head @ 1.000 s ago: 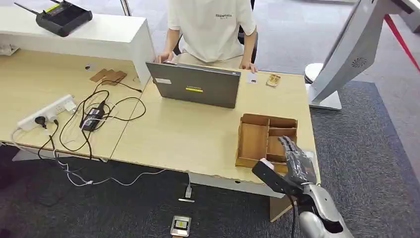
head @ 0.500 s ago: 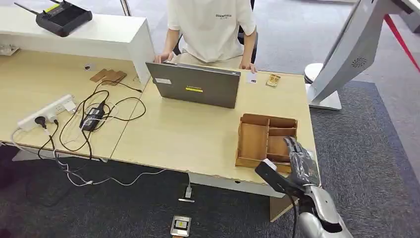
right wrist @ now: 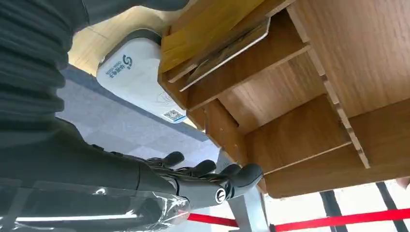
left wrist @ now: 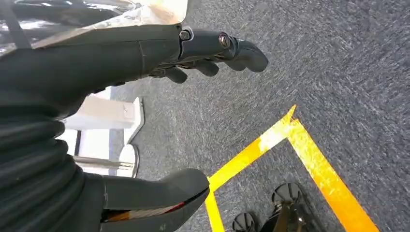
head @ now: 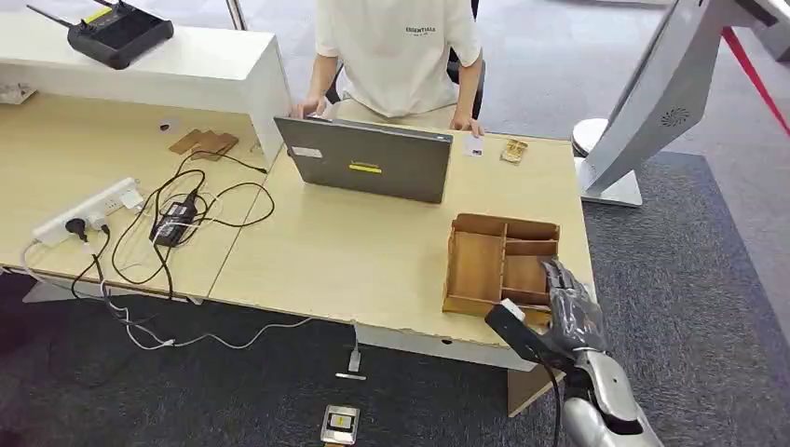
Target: Pass the card to the sensor for recognition and then transmit it.
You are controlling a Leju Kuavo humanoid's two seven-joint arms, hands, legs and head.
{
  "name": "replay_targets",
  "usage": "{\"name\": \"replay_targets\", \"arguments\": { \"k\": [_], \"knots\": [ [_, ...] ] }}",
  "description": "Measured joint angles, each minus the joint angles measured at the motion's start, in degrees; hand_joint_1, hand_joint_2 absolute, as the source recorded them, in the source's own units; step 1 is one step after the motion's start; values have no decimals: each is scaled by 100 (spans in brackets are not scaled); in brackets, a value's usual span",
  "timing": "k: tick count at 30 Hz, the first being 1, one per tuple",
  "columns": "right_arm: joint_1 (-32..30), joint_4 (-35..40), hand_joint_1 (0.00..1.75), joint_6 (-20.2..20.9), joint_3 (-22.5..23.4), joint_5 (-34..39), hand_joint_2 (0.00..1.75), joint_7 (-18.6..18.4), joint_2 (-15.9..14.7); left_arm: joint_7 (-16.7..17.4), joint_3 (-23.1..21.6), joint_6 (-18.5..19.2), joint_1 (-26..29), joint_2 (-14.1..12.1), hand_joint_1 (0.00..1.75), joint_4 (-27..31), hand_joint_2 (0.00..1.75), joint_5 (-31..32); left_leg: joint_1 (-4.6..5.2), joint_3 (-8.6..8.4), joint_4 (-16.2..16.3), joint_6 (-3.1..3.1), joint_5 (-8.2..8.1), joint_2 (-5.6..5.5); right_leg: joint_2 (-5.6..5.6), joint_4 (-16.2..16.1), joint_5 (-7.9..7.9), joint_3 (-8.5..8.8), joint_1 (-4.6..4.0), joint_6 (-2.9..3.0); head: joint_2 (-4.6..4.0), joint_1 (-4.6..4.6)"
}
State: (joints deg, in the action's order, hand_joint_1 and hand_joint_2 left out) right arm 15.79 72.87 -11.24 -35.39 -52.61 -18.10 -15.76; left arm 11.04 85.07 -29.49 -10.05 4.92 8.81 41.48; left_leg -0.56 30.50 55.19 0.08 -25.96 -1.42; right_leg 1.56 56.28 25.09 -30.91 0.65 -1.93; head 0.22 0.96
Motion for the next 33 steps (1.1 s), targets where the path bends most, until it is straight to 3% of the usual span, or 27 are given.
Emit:
{"name": "replay_targets", "arguments": {
  "k": [30, 31, 32, 33],
  "knots": [
    [213, -522, 0, -92, -13, -94, 175, 199, 236, 68, -153, 149, 9, -103, 0, 0, 175, 212, 0, 0, 0, 0, 0, 0, 0, 0, 0, 0, 0, 0, 0, 2],
    [218, -527, 7, -92, -15, -92, 175, 199, 238, 68, -158, 153, 10, -105, 0, 0, 175, 212, 0, 0, 0, 0, 0, 0, 0, 0, 0, 0, 0, 0, 0, 2],
    [224, -540, 173, -92, -15, -78, 175, 199, 238, 68, -169, 158, 10, -109, 0, 0, 175, 217, 0, 0, 0, 0, 0, 0, 0, 0, 0, 0, 0, 0, 0, 2],
    [225, -553, 173, -92, -15, -57, 175, 199, 238, 68, -175, 166, 10, -111, 0, 0, 175, 221, 0, 0, 0, 0, 0, 0, 0, 0, 0, 0, 0, 0, 0, 2]
  ]
}}
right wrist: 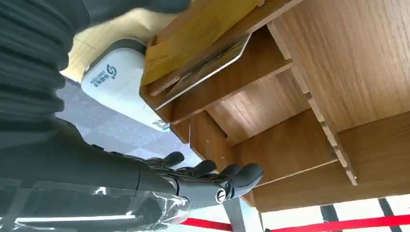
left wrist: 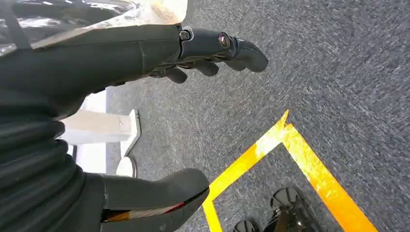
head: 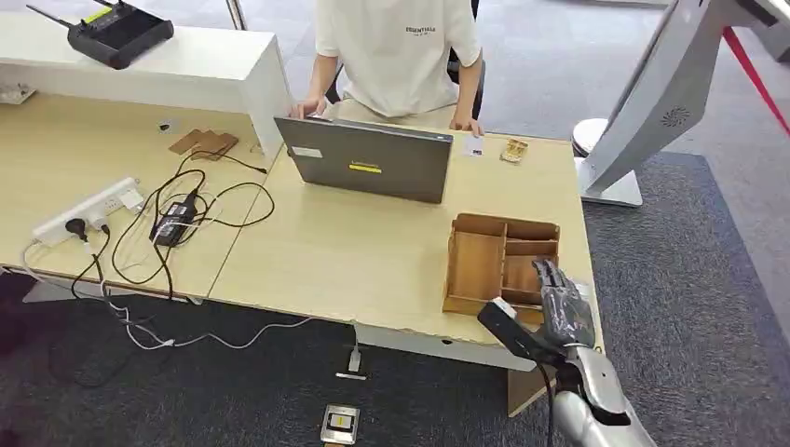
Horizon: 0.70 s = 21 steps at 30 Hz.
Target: Pass the card to the sensor for recognition and then transmit it.
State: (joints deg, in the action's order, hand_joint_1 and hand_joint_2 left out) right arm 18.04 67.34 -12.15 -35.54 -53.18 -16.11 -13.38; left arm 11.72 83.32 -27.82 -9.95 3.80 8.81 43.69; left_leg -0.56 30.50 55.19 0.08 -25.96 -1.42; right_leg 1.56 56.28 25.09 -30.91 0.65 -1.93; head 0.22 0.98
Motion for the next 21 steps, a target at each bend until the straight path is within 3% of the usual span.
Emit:
{"name": "replay_targets", "arguments": {
  "k": [14, 21],
  "knots": [
    [72, -83, 175, -33, -4, 365, 175, 44, 0, 7, -52, 7, 6, -28, 0, 0, 175, 94, 0, 0, 0, 0, 0, 0, 0, 0, 0, 0, 0, 0, 0, 0],
    [105, -160, 157, -131, -4, 400, 175, 44, -2, -22, -59, 79, 14, -55, 0, 0, 175, 162, 0, -1, 0, 0, 0, 0, 0, 0, 0, 0, 0, 0, 0, 0]
  ]
}}
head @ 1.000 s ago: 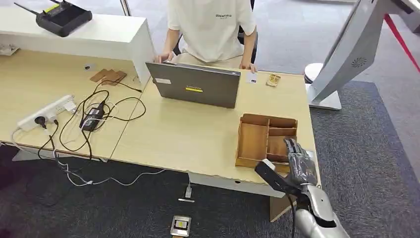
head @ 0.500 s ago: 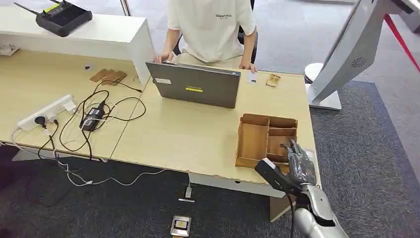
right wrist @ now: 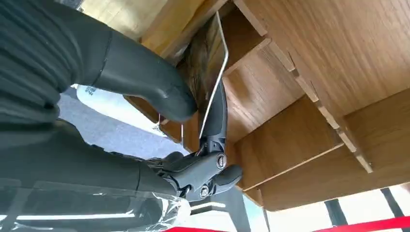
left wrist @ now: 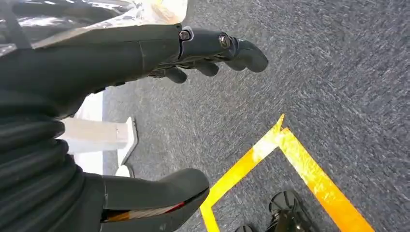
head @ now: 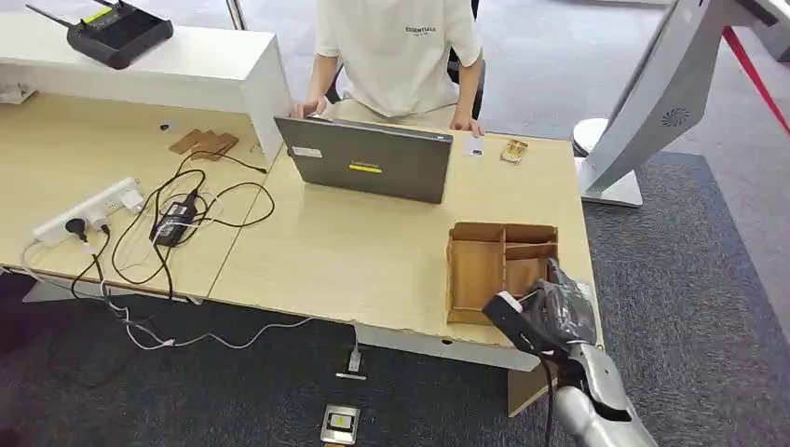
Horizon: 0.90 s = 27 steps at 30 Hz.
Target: Pass the card to the sensor for recognition and then transmit it.
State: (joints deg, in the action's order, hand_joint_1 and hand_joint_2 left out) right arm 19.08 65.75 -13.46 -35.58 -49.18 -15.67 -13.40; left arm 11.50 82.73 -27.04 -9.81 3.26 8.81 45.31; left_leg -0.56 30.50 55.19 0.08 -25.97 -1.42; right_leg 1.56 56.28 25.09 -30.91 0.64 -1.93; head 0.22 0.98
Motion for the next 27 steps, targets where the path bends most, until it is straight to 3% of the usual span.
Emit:
{"name": "replay_targets", "arguments": {
  "k": [4, 8, 13, 27],
  "knots": [
    [10, -33, 155, -35, -2, 0, 175, 0, -2, -4, -24, 20, 2, -24, 0, 0, 175, 52, 0, 0, 0, 0, 0, 0, 0, 0, 0, 0, 0, 0, 0, 0],
    [22, -59, 173, -109, -2, 0, 175, -2, -4, -2, -46, 55, 4, -48, 0, 0, 175, 61, 0, -1, 0, 0, 0, 0, 0, 0, 0, 0, 0, 0, 0, 0],
    [38, 37, 171, -385, 20, -41, 175, -92, -50, -17, -50, 83, 14, -79, 0, 0, 175, 103, 1, 0, 1, 0, 0, 1, 0, 0, -1, 0, 0, 0, 0, -2],
    [765, 1534, 175, -264, 404, -192, 175, -396, -555, -109, -96, 135, 55, -146, 0, 0, 175, 251, 0, -4, 2, 0, 2, 0, 0, 1, -2, 1, 5, 1, 0, 0]
  ]
}}
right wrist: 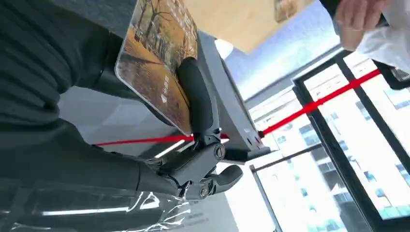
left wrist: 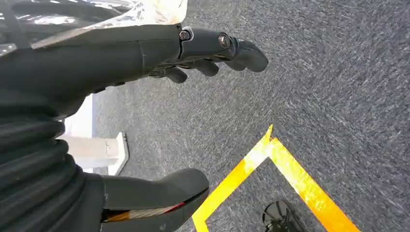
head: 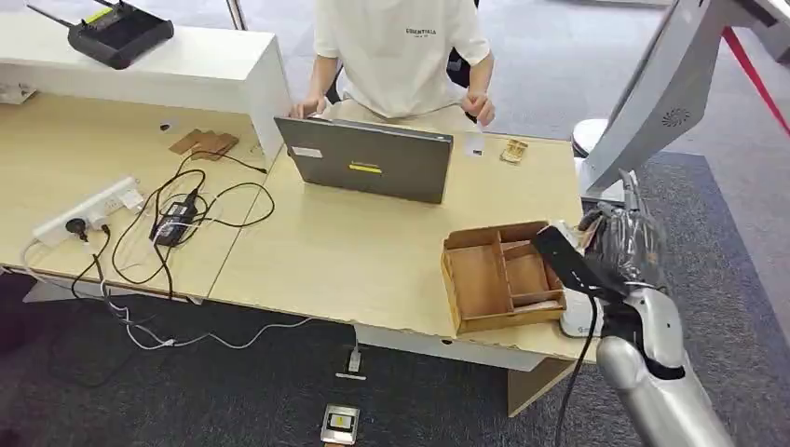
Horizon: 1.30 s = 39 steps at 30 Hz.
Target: Pass the card to the sensor for recognition and then transmit it.
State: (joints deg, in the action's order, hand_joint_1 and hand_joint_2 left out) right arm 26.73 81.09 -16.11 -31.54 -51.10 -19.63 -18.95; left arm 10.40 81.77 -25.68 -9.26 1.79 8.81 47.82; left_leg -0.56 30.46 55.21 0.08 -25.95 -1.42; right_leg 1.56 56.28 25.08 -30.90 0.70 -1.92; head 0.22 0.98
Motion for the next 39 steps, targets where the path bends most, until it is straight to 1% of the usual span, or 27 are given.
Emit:
{"name": "replay_targets", "arguments": {
  "k": [4, 8, 12, 15, 19, 24, 28, 32, 36, 37, 38, 39],
  "knots": [
    [161, 208, 175, 46, 42, 31, 175, -4, -70, -2, -11, 4, 4, -9, 0, 0, 175, 15, 0, 1, 0, 0, 0, 2, 0, 0, 0, 0, 0, 0, 0, -2],
    [325, 219, 175, 70, 46, 288, 175, -2, -88, -13, -39, 74, 4, -33, 0, 0, 175, 68, 0, 3, -1, 0, 0, 1, 0, 1, 0, 0, 0, 0, 0, 0],
    [515, 92, 175, 140, 22, 564, 175, 66, -68, 57, -61, 111, 3, -68, 0, 0, 175, 118, 0, 5, -1, 0, 0, 1, 0, 2, 0, -1, -1, 0, 0, -2],
    [756, -135, 175, 223, -17, 719, 175, 124, 15, 111, -96, 190, 2, -111, 0, 0, 175, 214, 0, 7, -2, 0, 0, 1, 0, 5, 0, -1, -1, 0, 0, 0],
    [1329, -720, 175, 319, -129, 1078, 175, 254, 269, 181, -147, 282, -6, -175, 0, 0, 175, 337, -1, 9, -1, 4, 4, 0, 0, 10, -1, -6, -1, 2, 0, 2],
    [2151, -1806, 175, 402, -328, 1335, 175, 468, 718, 273, -208, 306, -14, -253, 0, 0, 175, 472, -4, 12, -1, 6, 6, -3, 0, 15, -2, -11, -2, 3, 0, 2],
    [2687, -2655, 175, 376, -469, 1436, 175, 501, 1098, 332, -234, 288, -16, -278, 0, 0, 175, 529, -5, 15, -1, 6, 6, -3, -1, 15, -2, -14, -7, 4, 0, -2],
    [3053, -3419, 175, 282, -579, 1467, 175, 496, 1399, 339, -240, 258, -14, -293, 0, -2, 175, 540, -5, 15, -1, 6, 6, -3, -1, 14, -1, -14, -9, 4, 0, 0],
    [3278, -4060, 173, 234, -662, 1497, 175, 490, 1610, 321, -240, 260, -10, -302, 0, -4, 175, 540, -4, 15, -1, 6, 6, -4, -1, 11, -2, -13, -8, 3, 0, 2],
    [3312, -4197, 162, 227, -691, 1497, 175, 490, 1648, 310, -240, 260, -10, -306, 0, -4, 175, 542, -4, 15, -1, 6, 6, -4, -1, 10, -2, -13, -8, 3, 0, 0],
    [3340, -4338, 136, 219, -714, 1497, 175, 490, 1687, 304, -240, 267, -10, -313, 0, -4, 175, 546, -4, 15, -1, 6, 6, -4, -1, 10, -2, -13, -8, 3, 0, 0],
    [3359, -4452, 87, 210, -737, 1497, 175, 490, 1709, 304, -240, 271, -9, -319, 0, -7, 175, 560, -4, 15, 0, 6, 6, -4, -1, 10, -2, -13, -8, 3, 0, 0]
  ]
}}
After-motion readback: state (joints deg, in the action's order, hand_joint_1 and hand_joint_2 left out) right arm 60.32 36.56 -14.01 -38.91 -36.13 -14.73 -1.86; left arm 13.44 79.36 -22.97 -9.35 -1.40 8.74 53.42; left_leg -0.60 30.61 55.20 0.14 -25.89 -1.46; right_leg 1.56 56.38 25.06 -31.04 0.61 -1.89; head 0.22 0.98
